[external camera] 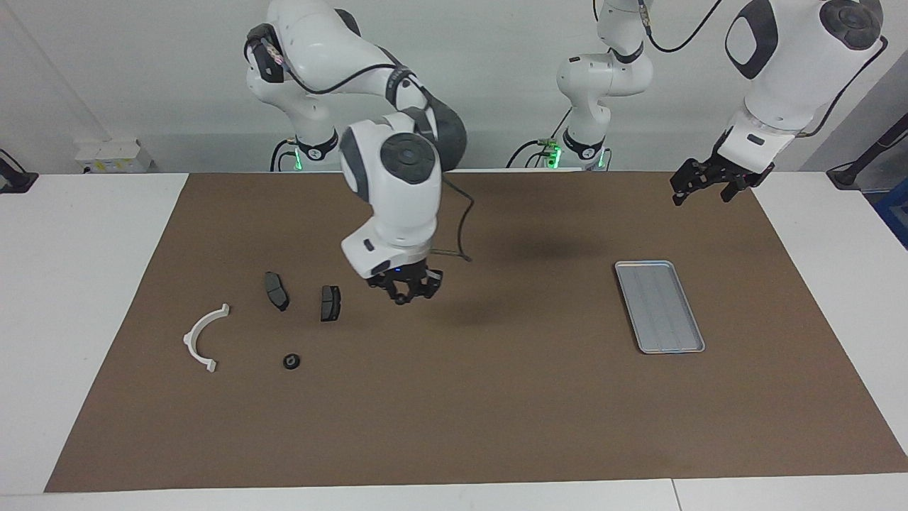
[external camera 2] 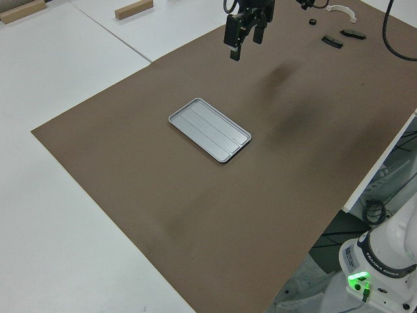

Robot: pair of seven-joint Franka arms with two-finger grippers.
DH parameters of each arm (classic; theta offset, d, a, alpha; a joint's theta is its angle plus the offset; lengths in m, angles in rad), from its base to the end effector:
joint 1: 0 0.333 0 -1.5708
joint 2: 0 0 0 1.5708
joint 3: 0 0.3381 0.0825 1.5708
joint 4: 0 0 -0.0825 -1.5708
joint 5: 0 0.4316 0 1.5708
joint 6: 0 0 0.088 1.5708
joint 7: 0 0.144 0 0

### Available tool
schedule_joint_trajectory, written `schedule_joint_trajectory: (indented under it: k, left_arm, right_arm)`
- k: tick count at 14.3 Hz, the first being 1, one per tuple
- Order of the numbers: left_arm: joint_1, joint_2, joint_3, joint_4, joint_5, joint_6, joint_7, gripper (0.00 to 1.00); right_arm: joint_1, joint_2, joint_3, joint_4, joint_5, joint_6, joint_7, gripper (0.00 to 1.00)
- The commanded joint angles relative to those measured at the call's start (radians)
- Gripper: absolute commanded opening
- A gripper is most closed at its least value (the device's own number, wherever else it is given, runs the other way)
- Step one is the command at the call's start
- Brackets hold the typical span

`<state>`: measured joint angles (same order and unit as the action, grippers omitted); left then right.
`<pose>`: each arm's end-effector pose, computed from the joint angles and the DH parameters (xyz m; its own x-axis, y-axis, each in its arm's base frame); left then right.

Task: Place bearing gear from tray to pile
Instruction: 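Carry the bearing beside the first one with the right gripper and release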

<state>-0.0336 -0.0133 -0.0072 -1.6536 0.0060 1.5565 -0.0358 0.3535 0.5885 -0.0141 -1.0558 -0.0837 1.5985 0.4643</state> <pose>0.5895 -0.0232 0.5736 0.9965 -0.0048 -0.0834 -0.0055 -0.9999 -0.0091 0.7330 0.2493 0.4717 0.9930 -0.1182 -0.0002 -0.1176 -0.9878 0.1020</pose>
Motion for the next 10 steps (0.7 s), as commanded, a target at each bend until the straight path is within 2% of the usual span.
schedule_joint_trajectory:
  k: [1, 4, 6, 8, 10]
  left_arm:
    - [0.004, 0.001, -0.005, 0.006, -0.003, -0.018, 0.005, 1.0]
    - [0.006, 0.001, -0.007, 0.006, -0.003, -0.018, 0.005, 1.0]
    - [0.006, 0.001, -0.007, 0.006, -0.003, -0.018, 0.005, 1.0]
    - [0.004, 0.001, -0.007, 0.006, -0.003, -0.018, 0.005, 1.0]
    - [0.006, 0.001, -0.005, 0.006, -0.003, -0.018, 0.005, 1.0]
  right_arm:
    - [-0.141, -0.006, 0.019, -0.038, 0.012, 0.021, -0.272, 0.0]
    - [-0.261, -0.047, 0.019, -0.171, 0.013, 0.145, -0.468, 0.0]
    - [-0.326, -0.085, 0.019, -0.333, 0.015, 0.317, -0.559, 0.0]
    - [-0.36, -0.108, 0.019, -0.476, 0.015, 0.469, -0.573, 0.0]
    - [-0.393, -0.078, 0.019, -0.512, 0.015, 0.55, -0.608, 0.0]
